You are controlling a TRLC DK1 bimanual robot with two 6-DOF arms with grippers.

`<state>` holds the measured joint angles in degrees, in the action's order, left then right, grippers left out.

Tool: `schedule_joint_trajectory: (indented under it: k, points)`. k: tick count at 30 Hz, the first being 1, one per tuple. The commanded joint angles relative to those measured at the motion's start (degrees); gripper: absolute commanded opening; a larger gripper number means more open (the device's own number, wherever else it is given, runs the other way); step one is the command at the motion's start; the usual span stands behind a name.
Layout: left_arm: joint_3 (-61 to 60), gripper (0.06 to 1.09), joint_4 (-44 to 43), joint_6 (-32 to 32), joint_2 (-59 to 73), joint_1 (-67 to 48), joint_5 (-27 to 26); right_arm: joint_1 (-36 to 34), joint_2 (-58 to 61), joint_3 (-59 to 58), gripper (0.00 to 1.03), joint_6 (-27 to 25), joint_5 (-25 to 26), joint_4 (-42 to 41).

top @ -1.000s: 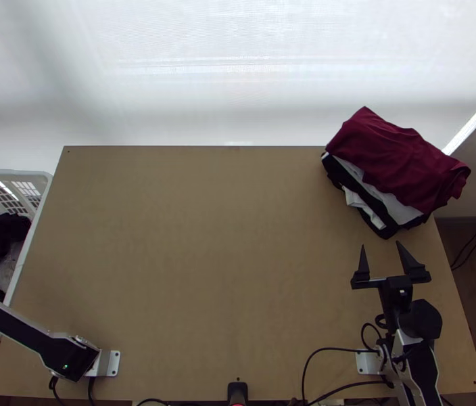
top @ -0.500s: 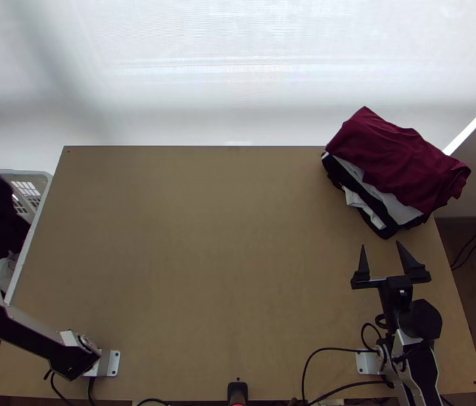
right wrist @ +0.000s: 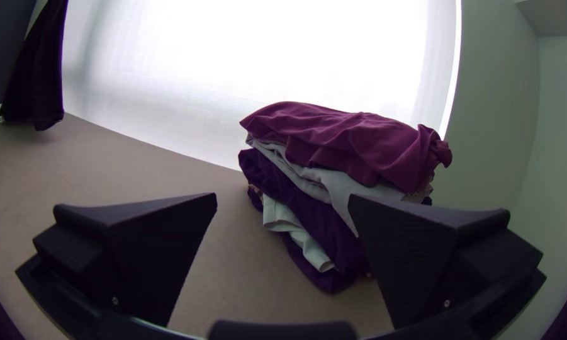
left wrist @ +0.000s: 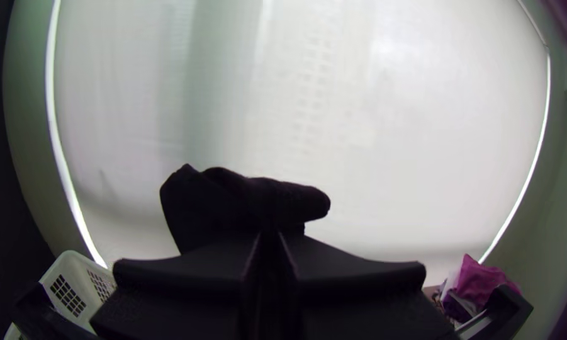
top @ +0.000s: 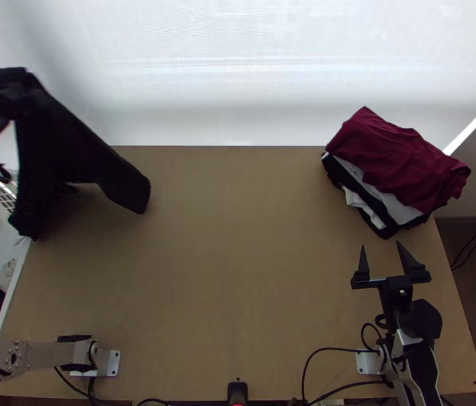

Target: Fold the t-shirt

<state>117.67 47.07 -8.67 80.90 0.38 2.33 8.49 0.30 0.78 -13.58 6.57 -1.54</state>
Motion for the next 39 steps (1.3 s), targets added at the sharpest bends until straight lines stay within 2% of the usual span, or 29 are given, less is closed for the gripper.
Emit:
schedule_joint_trajectory:
  k: [1,4,8,15,21,26,28,36,37,38,39]
  points:
    - [-2.6,0.1,-1.1,-1.0,-3.7,-11.5,6.4,-0.3,-0.4,-0.4,0.98,0.2,-0.1,0.9]
    - [-7.5,0.1,-1.4,-1.0,-5.4,-22.2,11.3,-0.3,-0.4,-0.4,0.98,0.2,-0.1,0.9]
    - [-18.1,0.1,-6.0,-0.4,-7.7,-35.0,18.3,-0.3,-0.4,-0.4,0.98,0.2,-0.1,0.9]
    - [-33.7,0.1,-19.1,-0.6,-7.2,-49.7,24.0,-0.3,-0.4,-0.4,0.98,0.2,-0.1,0.9]
    - [-38.0,0.1,-26.6,-1.3,-1.8,-58.0,24.3,-0.3,-0.4,-0.4,0.98,0.2,-0.1,0.9]
    - [-37.9,0.1,-38.7,-1.4,3.2,-61.8,24.2,-0.3,-0.4,-0.4,0.98,0.2,-0.1,0.9]
    - [-36.3,0.1,-42.5,-1.4,6.0,-62.8,24.0,-0.3,-0.4,-0.4,0.98,0.3,-0.1,0.9]
    - [-25.8,0.1,-47.3,-1.9,16.0,-65.6,23.4,-0.3,-0.4,-0.4,0.98,0.2,-0.1,0.9]
    - [-25.3,0.13,-48.2,-1.9,16.4,-65.7,23.5,-0.3,-0.4,-0.4,0.98,0.2,-0.1,0.9]
    - [-25.0,0.26,-49.3,-1.9,16.6,-65.9,23.4,-0.3,-0.4,-0.4,0.98,0.2,-0.1,0.9]
    - [-24.9,0.49,-50.5,-1.9,16.7,-65.9,23.4,-0.3,-0.4,-0.4,0.98,0.2,-0.1,0.9]
